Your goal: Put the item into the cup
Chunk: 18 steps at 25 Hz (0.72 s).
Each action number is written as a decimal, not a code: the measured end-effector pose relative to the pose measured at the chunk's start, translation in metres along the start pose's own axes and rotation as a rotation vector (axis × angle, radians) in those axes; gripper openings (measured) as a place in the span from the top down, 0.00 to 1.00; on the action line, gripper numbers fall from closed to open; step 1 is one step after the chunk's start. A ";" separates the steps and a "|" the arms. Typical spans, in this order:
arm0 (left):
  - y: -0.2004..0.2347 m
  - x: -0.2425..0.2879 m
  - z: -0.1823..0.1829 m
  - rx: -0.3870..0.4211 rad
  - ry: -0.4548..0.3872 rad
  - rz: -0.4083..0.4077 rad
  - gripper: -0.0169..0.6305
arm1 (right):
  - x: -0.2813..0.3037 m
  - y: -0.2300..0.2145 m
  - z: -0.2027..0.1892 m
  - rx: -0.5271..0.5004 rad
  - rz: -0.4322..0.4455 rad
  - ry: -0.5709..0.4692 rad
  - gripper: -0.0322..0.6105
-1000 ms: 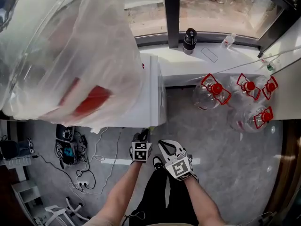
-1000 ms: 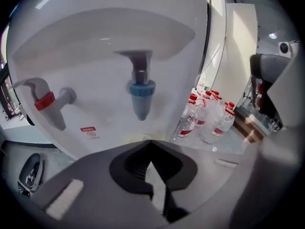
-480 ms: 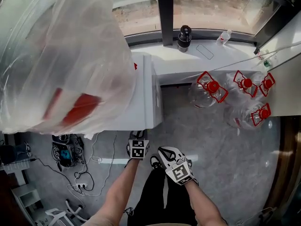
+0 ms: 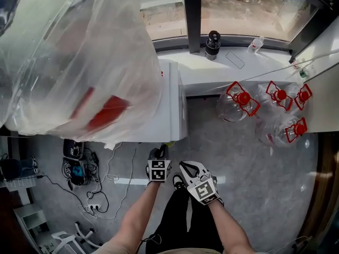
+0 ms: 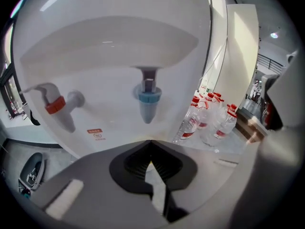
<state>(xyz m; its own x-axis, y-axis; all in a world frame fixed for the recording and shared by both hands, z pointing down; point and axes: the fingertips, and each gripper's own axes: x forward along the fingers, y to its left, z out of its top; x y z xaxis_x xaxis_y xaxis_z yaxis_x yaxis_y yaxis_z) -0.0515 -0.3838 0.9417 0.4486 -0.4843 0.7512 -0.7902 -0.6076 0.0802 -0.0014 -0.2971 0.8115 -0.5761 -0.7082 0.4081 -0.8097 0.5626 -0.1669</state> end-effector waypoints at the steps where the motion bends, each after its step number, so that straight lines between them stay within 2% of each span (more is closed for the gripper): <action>1: -0.003 -0.008 -0.001 0.000 -0.001 -0.007 0.96 | 0.001 0.001 0.005 0.006 -0.002 -0.002 0.93; 5: -0.023 -0.050 0.000 0.026 -0.011 -0.042 0.96 | -0.003 0.008 0.032 0.007 -0.014 -0.013 0.93; 8: -0.037 -0.098 0.017 0.047 -0.064 -0.056 0.96 | -0.017 0.015 0.060 0.018 -0.031 -0.010 0.93; 12: -0.042 -0.172 0.078 0.071 -0.197 -0.047 0.96 | -0.047 0.017 0.116 0.034 -0.049 -0.030 0.93; 18: -0.044 -0.279 0.168 0.137 -0.374 -0.055 0.96 | -0.091 0.036 0.216 -0.056 -0.051 -0.091 0.93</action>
<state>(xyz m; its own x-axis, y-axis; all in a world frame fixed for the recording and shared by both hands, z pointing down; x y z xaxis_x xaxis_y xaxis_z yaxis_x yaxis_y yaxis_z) -0.0720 -0.3279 0.6184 0.6295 -0.6291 0.4560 -0.7092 -0.7050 0.0063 -0.0018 -0.3048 0.5747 -0.5440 -0.7711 0.3307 -0.8323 0.5460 -0.0961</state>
